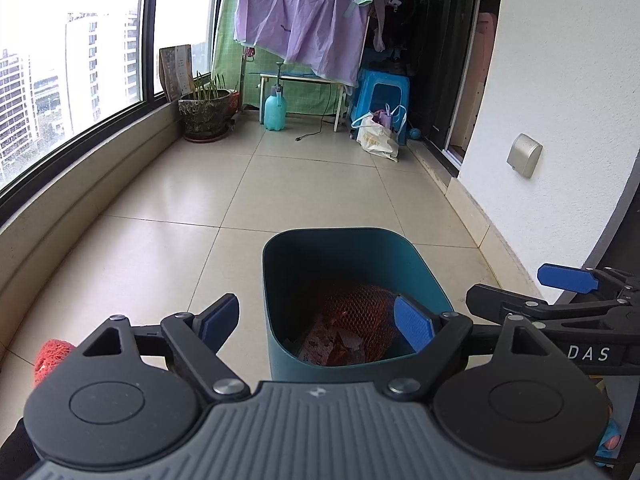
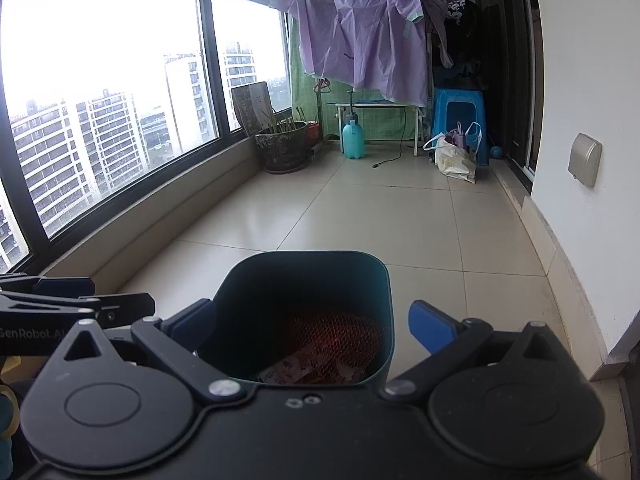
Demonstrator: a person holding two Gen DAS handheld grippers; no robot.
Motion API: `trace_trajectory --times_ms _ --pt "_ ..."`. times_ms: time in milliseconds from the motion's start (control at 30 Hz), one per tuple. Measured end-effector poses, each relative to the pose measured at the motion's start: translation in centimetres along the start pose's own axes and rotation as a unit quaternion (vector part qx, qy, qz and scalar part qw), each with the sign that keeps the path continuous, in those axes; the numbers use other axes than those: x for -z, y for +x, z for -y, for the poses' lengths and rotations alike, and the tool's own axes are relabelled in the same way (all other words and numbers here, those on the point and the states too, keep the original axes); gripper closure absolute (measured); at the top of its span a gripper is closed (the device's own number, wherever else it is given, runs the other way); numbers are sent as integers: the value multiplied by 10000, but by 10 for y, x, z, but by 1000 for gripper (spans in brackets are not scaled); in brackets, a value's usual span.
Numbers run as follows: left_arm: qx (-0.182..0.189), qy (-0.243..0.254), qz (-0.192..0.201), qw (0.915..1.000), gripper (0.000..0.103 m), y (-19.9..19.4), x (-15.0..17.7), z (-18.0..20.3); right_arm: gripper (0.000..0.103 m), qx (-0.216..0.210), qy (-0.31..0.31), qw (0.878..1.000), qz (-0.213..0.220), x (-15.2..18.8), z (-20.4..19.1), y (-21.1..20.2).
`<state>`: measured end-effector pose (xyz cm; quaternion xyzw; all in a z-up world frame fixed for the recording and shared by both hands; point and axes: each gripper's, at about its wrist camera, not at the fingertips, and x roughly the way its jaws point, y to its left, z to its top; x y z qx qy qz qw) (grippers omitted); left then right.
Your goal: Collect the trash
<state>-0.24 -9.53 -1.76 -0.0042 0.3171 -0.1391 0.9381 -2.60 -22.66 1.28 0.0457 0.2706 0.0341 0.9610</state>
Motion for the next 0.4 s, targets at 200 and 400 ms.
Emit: trace_trajectory --times_ms 200,400 --pt "-4 30 -11 10000 18 2 0 1 0 -23 -1 10000 -73 1 2 1" --pt "4 7 -61 10000 18 4 0 -1 0 -9 8 9999 -118 -3 2 3"
